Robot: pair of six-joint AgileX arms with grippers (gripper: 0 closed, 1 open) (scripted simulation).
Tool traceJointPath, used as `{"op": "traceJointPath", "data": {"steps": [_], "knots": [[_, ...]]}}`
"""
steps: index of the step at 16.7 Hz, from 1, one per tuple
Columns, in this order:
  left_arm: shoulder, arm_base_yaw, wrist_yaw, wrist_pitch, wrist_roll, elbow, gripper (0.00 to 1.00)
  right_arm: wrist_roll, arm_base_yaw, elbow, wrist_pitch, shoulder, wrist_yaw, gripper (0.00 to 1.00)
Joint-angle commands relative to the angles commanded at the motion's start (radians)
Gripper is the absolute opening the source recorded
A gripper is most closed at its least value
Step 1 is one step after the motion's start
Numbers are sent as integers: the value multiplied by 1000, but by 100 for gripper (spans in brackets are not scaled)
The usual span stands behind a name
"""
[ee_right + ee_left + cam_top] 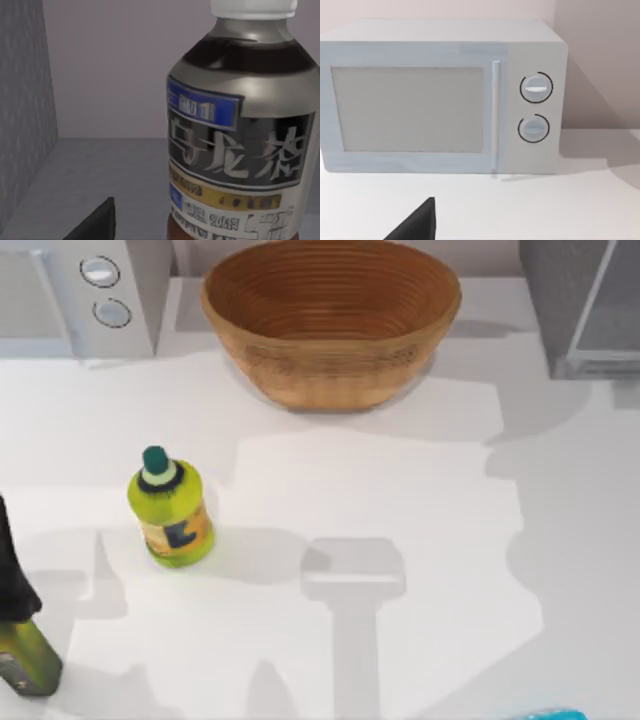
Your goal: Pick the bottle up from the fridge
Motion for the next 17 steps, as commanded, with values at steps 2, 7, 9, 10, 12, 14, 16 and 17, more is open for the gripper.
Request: {"op": "traceJointPath", "data": {"steps": [2,7,9,10,12,14,16,17], "knots": [[0,0,0,0,0,0,100,0,-4,0,1,-3,-2,100],[0,0,0,0,0,0,100,-1,15,160,-66,89,17,100],[0,0,0,0,0,0,100,-1,25,238,-102,130,27,100],[0,0,0,0,0,0,100,-1,29,261,-115,143,31,100],[0,0,0,0,0,0,100,-1,32,277,-124,153,34,100],[0,0,0,0,0,0,100,-1,32,277,-124,153,34,100],[0,0,0,0,0,0,100,-1,32,277,-124,153,34,92],[0,0,0,0,0,0,100,-1,32,277,-124,153,34,85]]}}
